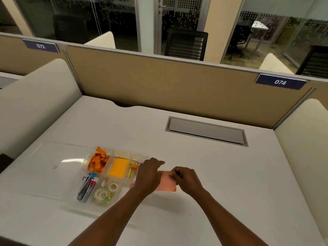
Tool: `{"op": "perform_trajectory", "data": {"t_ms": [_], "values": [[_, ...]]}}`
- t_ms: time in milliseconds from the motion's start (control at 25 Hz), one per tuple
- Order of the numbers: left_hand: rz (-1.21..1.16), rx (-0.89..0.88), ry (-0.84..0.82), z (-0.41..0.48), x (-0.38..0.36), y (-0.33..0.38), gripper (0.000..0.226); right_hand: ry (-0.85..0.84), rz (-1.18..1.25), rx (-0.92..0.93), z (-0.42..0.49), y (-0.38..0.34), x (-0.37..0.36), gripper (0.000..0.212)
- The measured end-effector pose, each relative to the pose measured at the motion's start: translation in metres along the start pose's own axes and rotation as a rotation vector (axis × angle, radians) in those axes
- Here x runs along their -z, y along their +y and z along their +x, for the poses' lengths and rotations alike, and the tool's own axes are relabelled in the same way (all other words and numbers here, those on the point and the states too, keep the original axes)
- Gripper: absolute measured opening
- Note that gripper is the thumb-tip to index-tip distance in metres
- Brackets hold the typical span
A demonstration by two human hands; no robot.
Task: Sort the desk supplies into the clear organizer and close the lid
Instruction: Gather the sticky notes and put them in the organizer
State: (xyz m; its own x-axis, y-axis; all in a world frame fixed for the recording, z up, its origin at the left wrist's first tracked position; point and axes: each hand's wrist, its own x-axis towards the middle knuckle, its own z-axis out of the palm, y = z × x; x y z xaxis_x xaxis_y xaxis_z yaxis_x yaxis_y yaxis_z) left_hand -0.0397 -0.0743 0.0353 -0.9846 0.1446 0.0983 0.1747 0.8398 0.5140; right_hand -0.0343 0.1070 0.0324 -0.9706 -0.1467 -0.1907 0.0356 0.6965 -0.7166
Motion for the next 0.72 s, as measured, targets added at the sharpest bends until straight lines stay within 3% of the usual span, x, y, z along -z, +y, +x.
{"op": "perform_trajectory", "data": {"t_ms": [120,400,720], "values": [[0.022,-0.012,-0.086,0.000,0.017,-0.019,0.025,0.016,-0.065,0.012,0.014,-0.022,-0.021,0.013],[-0.214,0.226,-0.008,-0.001,0.045,-0.081,0.022,0.091,0.017,0.027,0.041,-0.069,-0.059,0.007],[-0.475,0.545,0.066,0.012,0.076,-0.151,0.007,0.038,0.197,-0.153,0.085,-0.108,-0.103,0.004]]}}
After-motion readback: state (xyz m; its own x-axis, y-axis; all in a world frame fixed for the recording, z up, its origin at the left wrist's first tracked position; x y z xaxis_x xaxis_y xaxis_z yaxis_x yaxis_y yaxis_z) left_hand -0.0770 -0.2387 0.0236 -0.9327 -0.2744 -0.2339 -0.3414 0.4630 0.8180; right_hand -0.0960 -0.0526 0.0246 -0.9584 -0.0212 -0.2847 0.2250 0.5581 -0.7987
